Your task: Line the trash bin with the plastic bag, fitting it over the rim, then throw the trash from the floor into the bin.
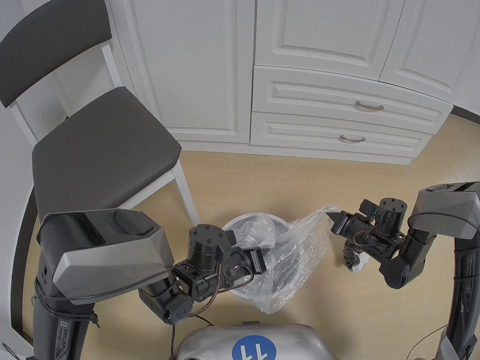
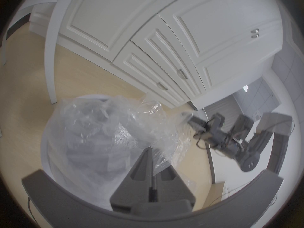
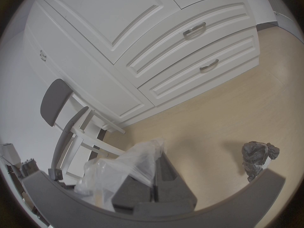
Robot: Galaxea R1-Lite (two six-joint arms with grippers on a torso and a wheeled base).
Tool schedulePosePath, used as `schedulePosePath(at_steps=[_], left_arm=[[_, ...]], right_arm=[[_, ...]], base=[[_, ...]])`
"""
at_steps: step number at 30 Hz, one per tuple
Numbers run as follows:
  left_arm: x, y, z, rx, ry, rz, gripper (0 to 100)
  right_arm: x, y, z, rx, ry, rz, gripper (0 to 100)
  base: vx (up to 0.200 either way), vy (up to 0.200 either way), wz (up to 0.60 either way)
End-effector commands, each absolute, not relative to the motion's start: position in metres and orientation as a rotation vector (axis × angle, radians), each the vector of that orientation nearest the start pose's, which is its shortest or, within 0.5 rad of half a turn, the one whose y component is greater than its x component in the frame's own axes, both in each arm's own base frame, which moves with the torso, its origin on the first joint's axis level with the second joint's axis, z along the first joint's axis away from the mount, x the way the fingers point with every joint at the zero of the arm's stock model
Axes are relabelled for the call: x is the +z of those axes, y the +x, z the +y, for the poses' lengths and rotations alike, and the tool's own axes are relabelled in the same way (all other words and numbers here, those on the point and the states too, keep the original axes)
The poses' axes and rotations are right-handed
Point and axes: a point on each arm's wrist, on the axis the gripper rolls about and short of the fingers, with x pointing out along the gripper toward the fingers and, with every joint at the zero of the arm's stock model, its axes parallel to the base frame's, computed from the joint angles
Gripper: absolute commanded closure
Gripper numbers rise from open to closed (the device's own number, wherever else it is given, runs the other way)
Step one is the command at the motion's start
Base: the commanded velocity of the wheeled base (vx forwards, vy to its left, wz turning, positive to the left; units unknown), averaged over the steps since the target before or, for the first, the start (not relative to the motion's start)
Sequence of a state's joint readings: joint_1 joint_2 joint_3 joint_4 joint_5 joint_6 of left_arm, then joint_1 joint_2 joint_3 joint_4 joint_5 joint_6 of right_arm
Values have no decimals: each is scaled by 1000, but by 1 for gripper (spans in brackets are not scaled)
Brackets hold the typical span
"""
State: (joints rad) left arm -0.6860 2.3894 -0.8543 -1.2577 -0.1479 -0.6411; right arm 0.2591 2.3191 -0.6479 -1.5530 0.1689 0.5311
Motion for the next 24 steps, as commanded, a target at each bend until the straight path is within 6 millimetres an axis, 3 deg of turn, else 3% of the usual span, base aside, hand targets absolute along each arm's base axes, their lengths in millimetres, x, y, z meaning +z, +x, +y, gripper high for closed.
schedulePosePath(at_steps=[1, 8, 15, 21, 24], left_arm=[[-10, 304, -259, -695, -454, 556, 100], [-14, 313, -251, -641, -418, 563, 100], [-17, 323, -243, -618, -425, 561, 100], [-17, 314, -257, -642, -399, 623, 100], [-9, 320, -267, -639, -386, 650, 100]], right_arm=[[29, 357, 89, 372, 522, 194, 100], [30, 352, 96, 390, 521, 204, 100], [48, 327, 127, 484, 517, 212, 100], [77, 306, 144, 531, 521, 154, 100], [91, 297, 145, 551, 525, 126, 100]], base=[[0, 0, 0], [0, 0, 0], [0, 0, 0], [0, 0, 0], [0, 0, 0]])
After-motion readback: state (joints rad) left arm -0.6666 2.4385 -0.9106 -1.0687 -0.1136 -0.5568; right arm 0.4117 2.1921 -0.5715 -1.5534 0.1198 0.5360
